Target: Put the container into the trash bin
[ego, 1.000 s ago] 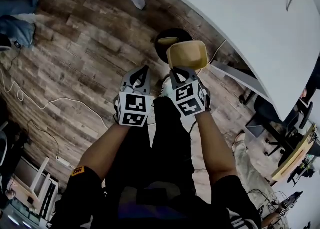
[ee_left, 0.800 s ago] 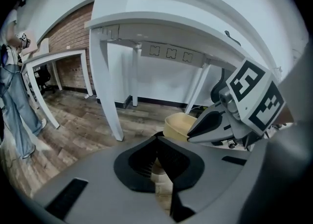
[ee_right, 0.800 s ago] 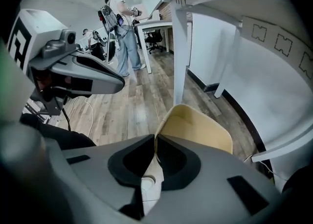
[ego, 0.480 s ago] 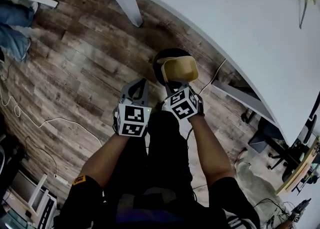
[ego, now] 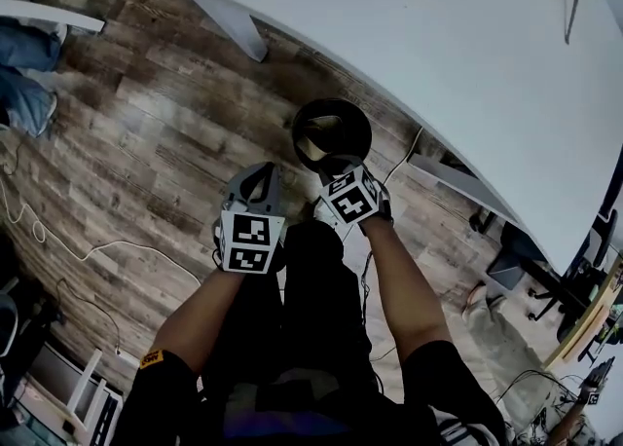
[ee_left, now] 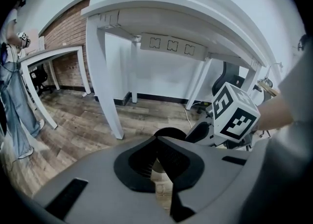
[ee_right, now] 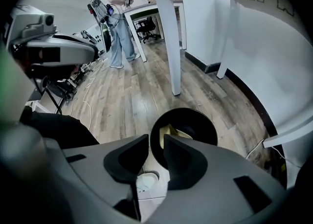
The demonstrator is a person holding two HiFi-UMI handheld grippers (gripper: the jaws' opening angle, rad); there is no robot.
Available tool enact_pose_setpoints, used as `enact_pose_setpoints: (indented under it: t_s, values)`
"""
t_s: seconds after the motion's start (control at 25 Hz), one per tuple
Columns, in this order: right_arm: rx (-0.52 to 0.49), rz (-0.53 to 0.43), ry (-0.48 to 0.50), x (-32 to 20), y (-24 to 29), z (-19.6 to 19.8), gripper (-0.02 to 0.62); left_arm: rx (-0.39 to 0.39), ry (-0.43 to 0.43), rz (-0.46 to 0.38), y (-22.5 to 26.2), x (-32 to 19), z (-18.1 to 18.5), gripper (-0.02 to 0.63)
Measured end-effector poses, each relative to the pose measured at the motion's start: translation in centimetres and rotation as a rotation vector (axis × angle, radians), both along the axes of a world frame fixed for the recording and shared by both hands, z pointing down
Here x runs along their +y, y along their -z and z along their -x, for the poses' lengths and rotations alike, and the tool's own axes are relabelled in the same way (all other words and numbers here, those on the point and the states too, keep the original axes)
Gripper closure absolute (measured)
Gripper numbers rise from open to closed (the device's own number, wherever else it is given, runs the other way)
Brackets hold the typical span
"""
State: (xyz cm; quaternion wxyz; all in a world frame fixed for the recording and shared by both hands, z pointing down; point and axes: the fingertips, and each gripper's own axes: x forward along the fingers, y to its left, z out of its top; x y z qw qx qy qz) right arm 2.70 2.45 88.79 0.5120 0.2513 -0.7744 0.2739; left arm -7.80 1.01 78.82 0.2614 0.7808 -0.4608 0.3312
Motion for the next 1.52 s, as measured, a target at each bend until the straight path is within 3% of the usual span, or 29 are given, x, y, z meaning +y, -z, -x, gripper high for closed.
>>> enact_pose_setpoints:
  t_s: [0.36, 0.8, 1.16, 1.52]
  values:
    - [-0.074, -0.083, -0.143, 1.5, 15.8, -0.2, 0.526, 0.026, -0.046, 0.003, 12.5, 2.0, -1.8, 0.598]
    - [-0.207, -0.296, -0.358, 2.1, 36.5, -0.5, 0.575, 0.069, -0.050, -0.127, 29.4, 2.7, -3.2, 0.597]
    - [-0.259, -0.510, -0.391, 4.1, 48.8, -2.3, 0.578, 0.102, -0.044, -0.222, 38.5, 4.9, -4.7, 0.598]
    - [-0.321, -0.741, -0.412, 5.8, 60.0, -4.3, 0.580, 0.177, -0.084, -0.390, 48.9, 6.9, -7.8, 0.598]
